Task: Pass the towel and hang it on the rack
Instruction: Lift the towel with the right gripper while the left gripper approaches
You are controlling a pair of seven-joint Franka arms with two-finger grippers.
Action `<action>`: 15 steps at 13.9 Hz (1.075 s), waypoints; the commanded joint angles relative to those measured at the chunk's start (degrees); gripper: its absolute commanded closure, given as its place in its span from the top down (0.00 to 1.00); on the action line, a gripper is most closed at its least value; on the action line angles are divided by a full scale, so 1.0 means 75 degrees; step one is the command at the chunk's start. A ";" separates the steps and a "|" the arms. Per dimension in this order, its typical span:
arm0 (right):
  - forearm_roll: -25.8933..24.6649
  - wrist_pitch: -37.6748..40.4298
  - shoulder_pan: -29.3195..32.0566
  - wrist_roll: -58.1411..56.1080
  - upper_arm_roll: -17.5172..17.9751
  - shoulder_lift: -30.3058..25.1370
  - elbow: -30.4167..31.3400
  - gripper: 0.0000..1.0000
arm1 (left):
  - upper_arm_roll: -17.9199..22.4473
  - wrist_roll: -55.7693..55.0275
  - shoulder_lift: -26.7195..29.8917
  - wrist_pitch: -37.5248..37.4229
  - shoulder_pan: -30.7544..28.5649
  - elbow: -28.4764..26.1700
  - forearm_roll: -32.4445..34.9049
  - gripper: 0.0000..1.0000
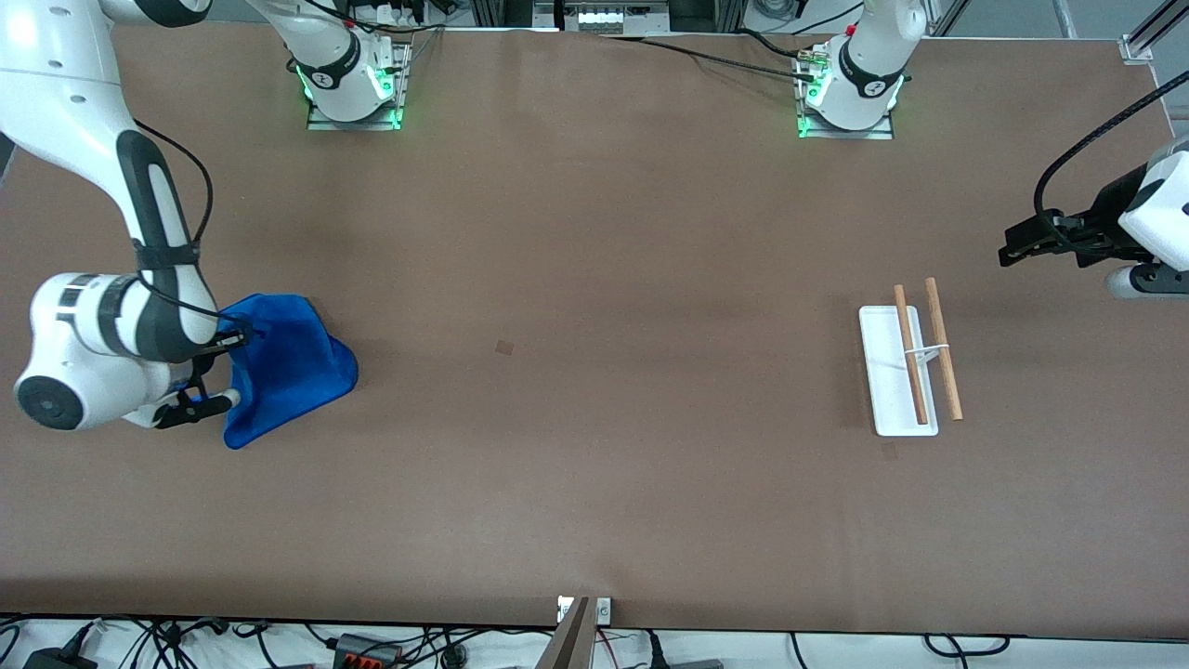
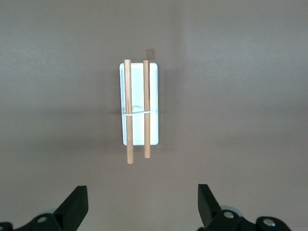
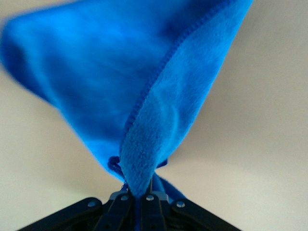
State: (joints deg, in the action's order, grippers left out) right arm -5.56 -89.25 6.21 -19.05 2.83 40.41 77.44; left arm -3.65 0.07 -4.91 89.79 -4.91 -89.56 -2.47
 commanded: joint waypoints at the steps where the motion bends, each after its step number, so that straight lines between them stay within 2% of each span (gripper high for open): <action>1: 0.0364 0.1081 0.0015 -0.0015 0.0582 -0.0090 -0.1415 0.00 | -0.0006 0.0132 -0.0130 -0.0089 -0.0026 0.0234 -0.0011 1.00; 3: 0.0786 0.1318 -0.0055 0.0544 0.1283 -0.0219 -0.1921 0.00 | -0.0006 0.0132 -0.0142 -0.0089 -0.0025 0.0234 -0.0010 1.00; 5: 0.0811 0.1307 -0.0276 0.1632 0.2149 -0.0382 -0.2307 0.00 | 0.0018 0.0190 -0.0154 -0.0089 -0.0025 0.0234 -0.0057 1.00; 7: 0.0847 0.1074 -0.0441 0.2967 0.3227 -0.0431 -0.2415 0.00 | 0.0006 0.0155 -0.0154 -0.0089 -0.0014 0.0234 -0.0104 1.00; 10: 0.0847 -0.0212 -0.0442 0.4283 0.5008 -0.0431 -0.2415 0.00 | 0.0006 0.0225 -0.0294 -0.0101 -0.0037 0.0223 -0.0127 1.00; 12: 0.0835 -0.1068 -0.0477 0.5045 0.5772 -0.0431 -0.2415 0.00 | -0.0052 0.0237 -0.0528 -0.0113 0.0033 0.0222 -0.0232 1.00; 13: 0.0846 -0.1594 -0.0512 0.5315 0.6123 -0.0396 -0.2404 0.00 | -0.0041 0.0226 -0.0564 -0.0101 0.0080 0.0234 -0.0662 1.00; 15: 0.0881 -0.2346 -0.0686 0.5586 0.6419 -0.0326 -0.2392 0.00 | -0.0064 0.0272 -0.0984 -0.0368 0.0092 0.0222 -0.1133 1.00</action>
State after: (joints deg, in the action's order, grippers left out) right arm 0.46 -102.80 1.28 20.59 48.26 36.55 60.13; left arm -3.96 0.66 -8.99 89.41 -4.25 -89.58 -7.85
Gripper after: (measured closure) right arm 0.978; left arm 0.000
